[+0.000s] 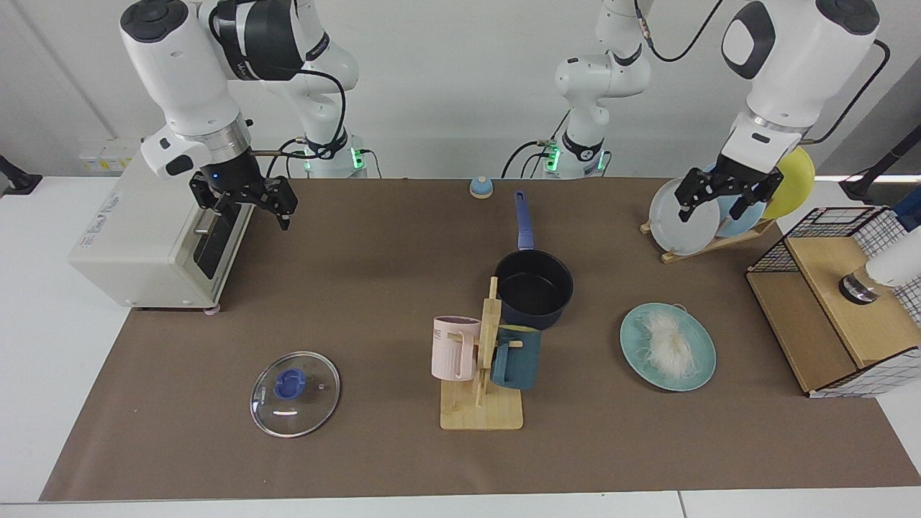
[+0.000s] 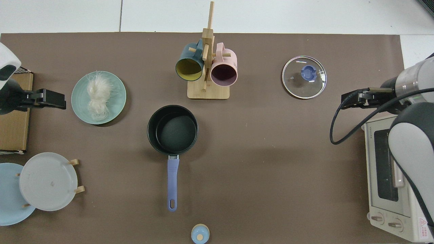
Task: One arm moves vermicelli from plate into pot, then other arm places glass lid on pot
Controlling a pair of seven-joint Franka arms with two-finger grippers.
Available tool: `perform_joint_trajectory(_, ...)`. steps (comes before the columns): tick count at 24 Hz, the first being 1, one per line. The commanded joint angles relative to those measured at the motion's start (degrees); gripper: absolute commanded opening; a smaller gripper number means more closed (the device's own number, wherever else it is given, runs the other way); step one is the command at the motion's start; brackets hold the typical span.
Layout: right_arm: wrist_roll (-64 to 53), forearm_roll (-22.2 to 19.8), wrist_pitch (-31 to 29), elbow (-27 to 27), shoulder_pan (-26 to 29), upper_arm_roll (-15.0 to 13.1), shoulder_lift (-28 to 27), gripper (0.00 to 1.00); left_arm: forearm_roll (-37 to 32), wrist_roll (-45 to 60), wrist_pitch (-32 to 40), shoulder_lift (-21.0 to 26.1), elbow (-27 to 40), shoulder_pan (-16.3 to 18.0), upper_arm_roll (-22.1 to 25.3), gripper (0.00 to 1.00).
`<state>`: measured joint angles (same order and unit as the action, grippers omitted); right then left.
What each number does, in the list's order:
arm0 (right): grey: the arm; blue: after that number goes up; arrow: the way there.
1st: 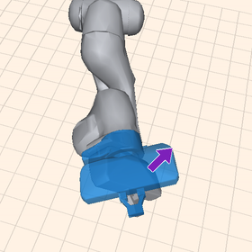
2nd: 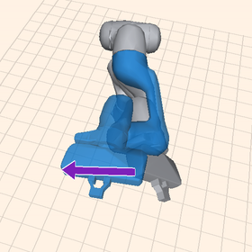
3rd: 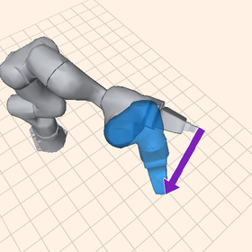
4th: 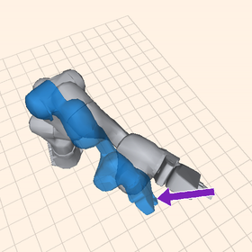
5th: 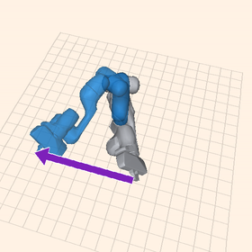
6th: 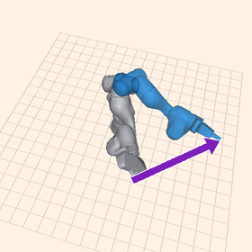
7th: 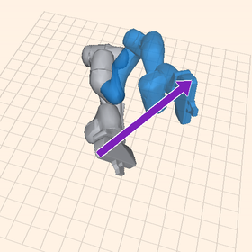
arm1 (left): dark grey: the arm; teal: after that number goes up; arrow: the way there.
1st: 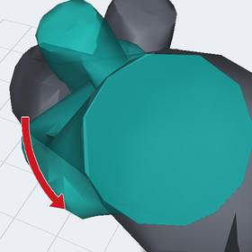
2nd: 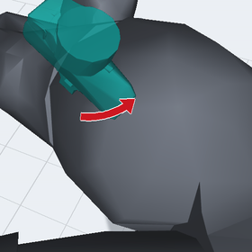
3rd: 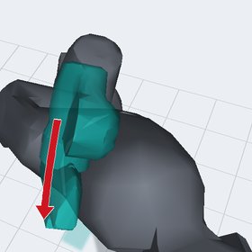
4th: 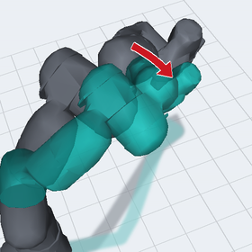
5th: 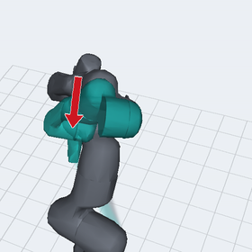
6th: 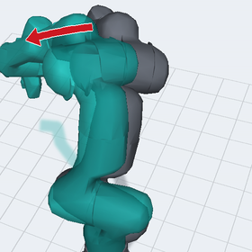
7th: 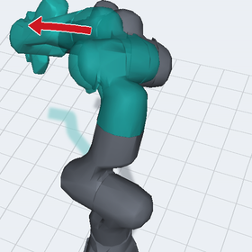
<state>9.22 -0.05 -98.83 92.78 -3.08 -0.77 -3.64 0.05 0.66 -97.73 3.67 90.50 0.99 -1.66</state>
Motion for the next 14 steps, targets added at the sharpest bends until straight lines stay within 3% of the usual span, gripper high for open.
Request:
perform_joint_trajectory(1, -2.01, 1.89, 0.22, -12.42, 0.70, 0.42, -12.24, 0.99, -1.45, 0.66, -5.36, 6.60, -1.91, -0.55, -0.01, 1.00)
perform_joint_trajectory(5, -2.01, 1.90, 0.66, -28.41, 0.88, 0.42, -26.82, 0.99, -1.37, 0.75, -10.37, 11.17, -3.31, -0.46, -0.01, 1.00)
perform_joint_trajectory(8, -1.92, 1.46, -1.62, -36.86, 0.62, 0.33, -36.50, 0.99, -1.54, 0.84, -13.70, 13.63, -3.49, -0.64, -0.10, 1.00)
perform_joint_trajectory(14, -1.75, 1.37, -10.49, -39.52, 0.27, 0.33, -44.78, 0.98, -1.63, 0.49, -19.85, 18.99, -3.49, -0.64, 0.16, 1.00)
